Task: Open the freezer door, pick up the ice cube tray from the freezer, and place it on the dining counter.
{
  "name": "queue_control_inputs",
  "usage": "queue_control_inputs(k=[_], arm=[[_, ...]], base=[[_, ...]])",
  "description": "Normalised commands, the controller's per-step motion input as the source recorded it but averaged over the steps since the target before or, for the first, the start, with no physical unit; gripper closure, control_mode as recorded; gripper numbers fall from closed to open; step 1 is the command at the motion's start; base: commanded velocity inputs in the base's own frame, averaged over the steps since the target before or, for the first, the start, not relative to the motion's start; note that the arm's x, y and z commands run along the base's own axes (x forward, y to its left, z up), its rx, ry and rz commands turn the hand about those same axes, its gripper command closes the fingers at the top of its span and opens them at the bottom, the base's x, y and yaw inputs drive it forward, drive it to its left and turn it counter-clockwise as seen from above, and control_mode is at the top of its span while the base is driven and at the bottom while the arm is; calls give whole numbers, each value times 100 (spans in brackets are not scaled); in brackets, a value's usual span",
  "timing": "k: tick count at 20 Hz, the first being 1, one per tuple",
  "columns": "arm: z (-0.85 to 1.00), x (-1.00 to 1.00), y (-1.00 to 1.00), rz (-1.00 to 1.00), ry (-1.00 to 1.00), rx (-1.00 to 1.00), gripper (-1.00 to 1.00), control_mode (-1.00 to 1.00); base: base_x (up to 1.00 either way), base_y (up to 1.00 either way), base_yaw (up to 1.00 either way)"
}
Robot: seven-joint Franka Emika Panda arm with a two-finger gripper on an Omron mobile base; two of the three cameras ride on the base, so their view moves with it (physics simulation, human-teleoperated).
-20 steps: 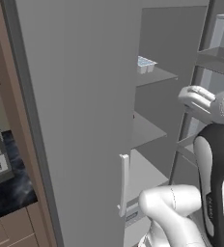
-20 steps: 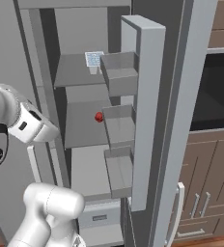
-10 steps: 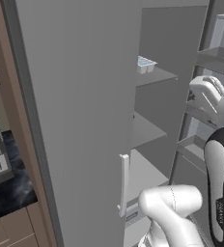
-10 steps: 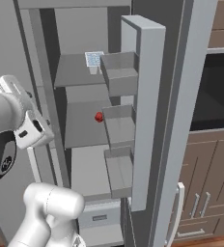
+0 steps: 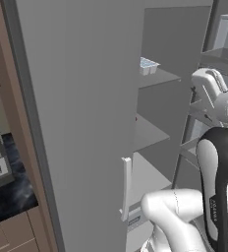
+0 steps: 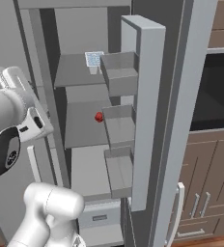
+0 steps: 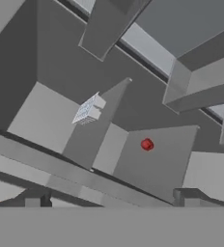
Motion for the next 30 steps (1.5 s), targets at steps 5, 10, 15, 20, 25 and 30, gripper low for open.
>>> queue_control_inputs(k=[5,10,15,20,25,30], arm=[[43,10,-2,-4,8,11,-100,-100],[7,7,-2,-5,6,11,-100,-100],[0,12,0,-3,1,3,-100,-100],[-5,23,0,0,0,2,-100,-100],[-13,22,-10,0,0,4,-100,-100],[-5,29,-17,0,0,8,-100,-100]], base=[[0,0,0],[0,0,0],[0,0,0],[0,0,0],[0,0,0],[0,0,0]])
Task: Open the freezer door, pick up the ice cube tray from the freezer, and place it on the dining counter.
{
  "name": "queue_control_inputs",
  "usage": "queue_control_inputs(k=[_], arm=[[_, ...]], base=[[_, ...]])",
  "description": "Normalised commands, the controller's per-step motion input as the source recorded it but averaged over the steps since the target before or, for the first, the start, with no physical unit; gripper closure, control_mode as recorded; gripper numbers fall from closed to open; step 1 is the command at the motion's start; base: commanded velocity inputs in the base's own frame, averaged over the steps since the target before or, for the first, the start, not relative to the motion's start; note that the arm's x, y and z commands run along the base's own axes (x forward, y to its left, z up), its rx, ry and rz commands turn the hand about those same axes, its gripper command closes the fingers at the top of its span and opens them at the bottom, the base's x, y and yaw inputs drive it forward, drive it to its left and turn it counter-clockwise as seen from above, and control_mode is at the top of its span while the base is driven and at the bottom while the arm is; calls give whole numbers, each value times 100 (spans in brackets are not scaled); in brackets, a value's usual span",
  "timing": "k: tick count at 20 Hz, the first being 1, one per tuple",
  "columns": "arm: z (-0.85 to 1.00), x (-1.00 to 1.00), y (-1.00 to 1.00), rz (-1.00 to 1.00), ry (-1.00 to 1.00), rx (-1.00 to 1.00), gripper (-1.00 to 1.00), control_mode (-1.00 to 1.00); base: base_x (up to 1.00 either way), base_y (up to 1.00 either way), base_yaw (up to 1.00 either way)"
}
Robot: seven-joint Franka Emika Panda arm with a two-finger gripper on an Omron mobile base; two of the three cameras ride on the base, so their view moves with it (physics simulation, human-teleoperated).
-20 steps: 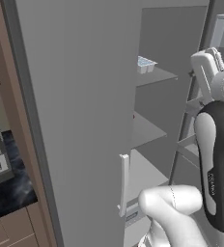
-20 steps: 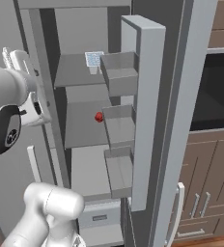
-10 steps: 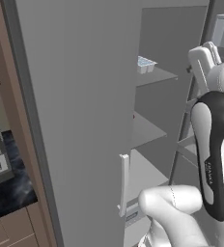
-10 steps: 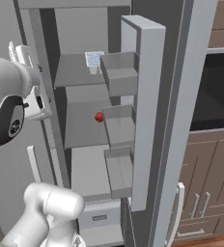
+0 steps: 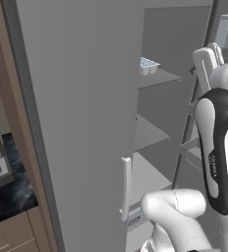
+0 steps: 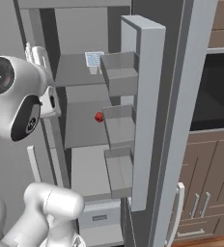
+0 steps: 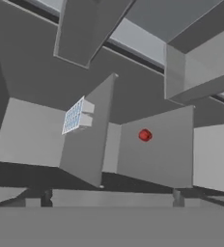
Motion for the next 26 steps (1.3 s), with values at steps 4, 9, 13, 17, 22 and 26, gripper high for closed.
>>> queue_control_inputs(k=[4,9,13,17,22,26], arm=[[-3,33,-7,0,0,11,-100,-100],[0,32,0,-2,0,6,-100,-100],[0,32,0,0,0,7,-100,-100],[-1,26,0,0,0,7,-100,-100],[-9,22,0,0,0,3,-100,-100],[-15,31,6,0,0,0,-100,-100]], base=[[0,0,0],[0,0,0],[0,0,0],[0,0,0],[0,0,0],[0,0,0]])
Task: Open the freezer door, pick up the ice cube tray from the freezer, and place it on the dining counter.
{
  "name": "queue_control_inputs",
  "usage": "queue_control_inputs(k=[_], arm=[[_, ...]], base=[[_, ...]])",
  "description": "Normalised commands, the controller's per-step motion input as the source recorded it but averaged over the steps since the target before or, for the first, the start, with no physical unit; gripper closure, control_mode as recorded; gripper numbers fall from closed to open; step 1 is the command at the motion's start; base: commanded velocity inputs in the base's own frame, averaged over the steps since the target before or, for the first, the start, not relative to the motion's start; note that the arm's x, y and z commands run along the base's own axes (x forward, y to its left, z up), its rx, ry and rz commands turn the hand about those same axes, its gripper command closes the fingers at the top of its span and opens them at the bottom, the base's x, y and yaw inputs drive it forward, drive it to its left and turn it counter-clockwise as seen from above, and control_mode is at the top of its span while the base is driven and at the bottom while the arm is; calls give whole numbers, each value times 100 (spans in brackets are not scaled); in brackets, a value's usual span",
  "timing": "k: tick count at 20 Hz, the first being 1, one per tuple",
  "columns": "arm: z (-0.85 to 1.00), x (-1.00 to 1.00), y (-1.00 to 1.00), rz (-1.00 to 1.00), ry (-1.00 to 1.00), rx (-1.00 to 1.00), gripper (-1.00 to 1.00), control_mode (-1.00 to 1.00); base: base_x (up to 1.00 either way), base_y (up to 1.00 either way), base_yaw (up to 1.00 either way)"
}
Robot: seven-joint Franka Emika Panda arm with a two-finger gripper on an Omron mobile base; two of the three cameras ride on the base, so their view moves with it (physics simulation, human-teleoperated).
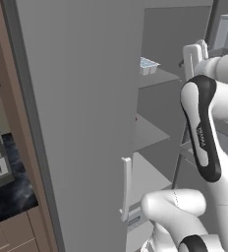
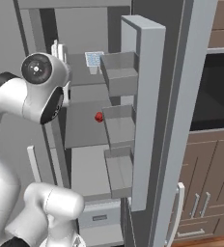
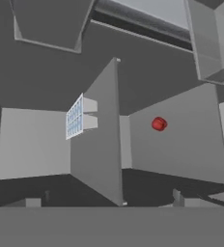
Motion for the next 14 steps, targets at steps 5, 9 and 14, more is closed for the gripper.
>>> queue_control_inputs(k=[5,9,14], arm=[[-7,36,9,0,0,0,-100,-100],[0,38,7,0,0,1,-100,-100],[0,40,7,0,0,0,-100,-100]], base=[[0,0,0],[0,0,0],[0,0,0]])
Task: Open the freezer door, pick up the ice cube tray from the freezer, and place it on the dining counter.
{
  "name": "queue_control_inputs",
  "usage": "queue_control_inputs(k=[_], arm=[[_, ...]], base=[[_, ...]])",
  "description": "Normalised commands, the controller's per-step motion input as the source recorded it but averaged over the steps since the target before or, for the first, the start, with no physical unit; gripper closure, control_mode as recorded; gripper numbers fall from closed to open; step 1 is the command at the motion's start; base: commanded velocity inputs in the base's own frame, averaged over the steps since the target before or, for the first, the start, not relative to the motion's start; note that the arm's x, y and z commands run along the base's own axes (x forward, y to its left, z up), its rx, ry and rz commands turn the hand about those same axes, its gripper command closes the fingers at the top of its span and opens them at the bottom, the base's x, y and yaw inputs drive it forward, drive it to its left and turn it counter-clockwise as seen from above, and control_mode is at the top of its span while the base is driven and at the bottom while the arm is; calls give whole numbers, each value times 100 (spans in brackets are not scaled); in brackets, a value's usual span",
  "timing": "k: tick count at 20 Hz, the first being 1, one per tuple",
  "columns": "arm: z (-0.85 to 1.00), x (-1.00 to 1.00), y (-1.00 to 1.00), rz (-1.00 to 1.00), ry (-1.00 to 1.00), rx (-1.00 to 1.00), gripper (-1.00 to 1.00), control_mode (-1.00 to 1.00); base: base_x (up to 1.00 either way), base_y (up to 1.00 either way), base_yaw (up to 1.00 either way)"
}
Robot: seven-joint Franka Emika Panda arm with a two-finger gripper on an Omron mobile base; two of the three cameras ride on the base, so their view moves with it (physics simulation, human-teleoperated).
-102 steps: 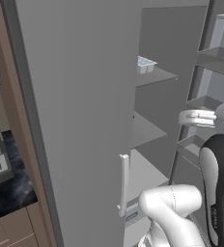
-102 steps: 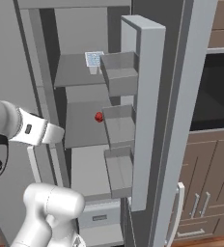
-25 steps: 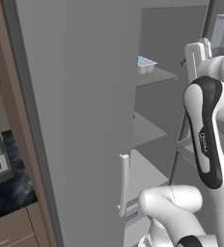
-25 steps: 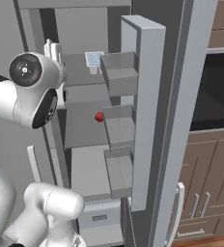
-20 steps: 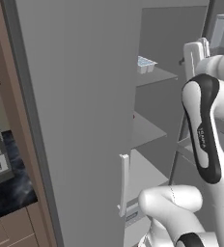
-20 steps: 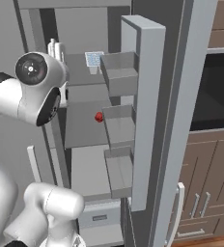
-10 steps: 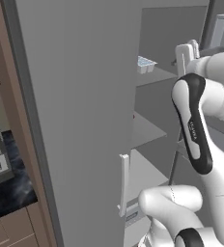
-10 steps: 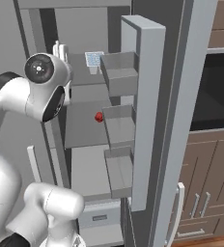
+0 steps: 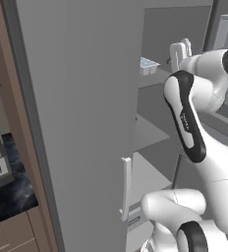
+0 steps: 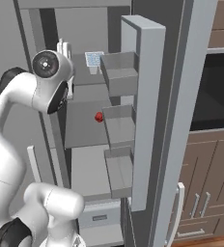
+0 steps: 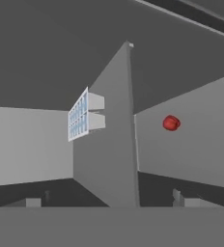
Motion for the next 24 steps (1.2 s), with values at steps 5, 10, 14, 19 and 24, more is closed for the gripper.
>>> queue_control_inputs(k=[5,10,14,19,24], arm=[[0,43,9,0,0,0,-100,-100],[0,44,6,0,0,0,-100,-100],[0,44,1,0,0,2,-100,-100],[0,29,0,0,0,1,-100,-100],[0,10,-11,0,1,0,-100,-100]], base=[[0,0,0],[0,0,0],[0,0,0],[0,0,0],[0,0,0]])
